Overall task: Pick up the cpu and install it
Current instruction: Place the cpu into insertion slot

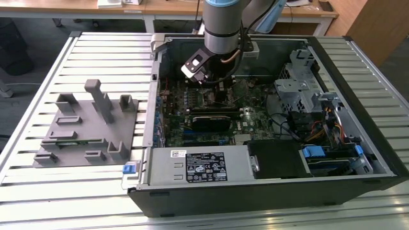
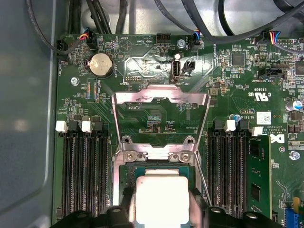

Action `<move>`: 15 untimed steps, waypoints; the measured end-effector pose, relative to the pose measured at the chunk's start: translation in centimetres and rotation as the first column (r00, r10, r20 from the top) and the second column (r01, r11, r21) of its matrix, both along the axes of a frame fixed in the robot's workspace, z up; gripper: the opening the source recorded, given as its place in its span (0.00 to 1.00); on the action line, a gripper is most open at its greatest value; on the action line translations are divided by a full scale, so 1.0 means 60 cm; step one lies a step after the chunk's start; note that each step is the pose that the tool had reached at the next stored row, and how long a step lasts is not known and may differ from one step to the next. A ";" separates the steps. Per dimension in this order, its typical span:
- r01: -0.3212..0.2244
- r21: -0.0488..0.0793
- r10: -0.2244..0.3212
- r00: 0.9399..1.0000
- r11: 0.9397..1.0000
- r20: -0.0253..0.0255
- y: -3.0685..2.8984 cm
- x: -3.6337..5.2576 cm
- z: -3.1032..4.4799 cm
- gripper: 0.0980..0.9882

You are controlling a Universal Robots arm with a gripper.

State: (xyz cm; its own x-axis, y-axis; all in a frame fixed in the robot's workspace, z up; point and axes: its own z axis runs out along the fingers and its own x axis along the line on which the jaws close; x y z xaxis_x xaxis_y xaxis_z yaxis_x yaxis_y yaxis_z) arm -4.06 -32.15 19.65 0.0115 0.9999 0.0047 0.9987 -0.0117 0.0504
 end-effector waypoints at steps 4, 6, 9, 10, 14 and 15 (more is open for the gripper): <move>0.000 0.000 0.000 1.000 1.000 0.000 0.0008 0.000 0.000 0.56; 0.000 0.000 0.000 1.000 1.000 0.000 0.0028 0.000 0.000 0.56; 0.000 0.000 0.000 1.000 1.000 0.000 0.0066 0.000 0.000 0.56; 0.001 0.000 -0.001 1.000 1.000 0.000 0.0078 0.000 0.000 0.56; 0.009 0.000 -0.009 1.000 1.000 0.000 0.0085 0.000 0.000 0.56; 0.011 0.000 -0.011 1.000 1.000 0.000 0.0085 0.000 0.000 0.56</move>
State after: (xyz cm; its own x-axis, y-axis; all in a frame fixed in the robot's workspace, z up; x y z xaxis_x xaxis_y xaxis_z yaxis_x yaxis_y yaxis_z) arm -4.06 -31.64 19.63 0.0223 0.9997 0.0049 0.9985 -0.0225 0.0505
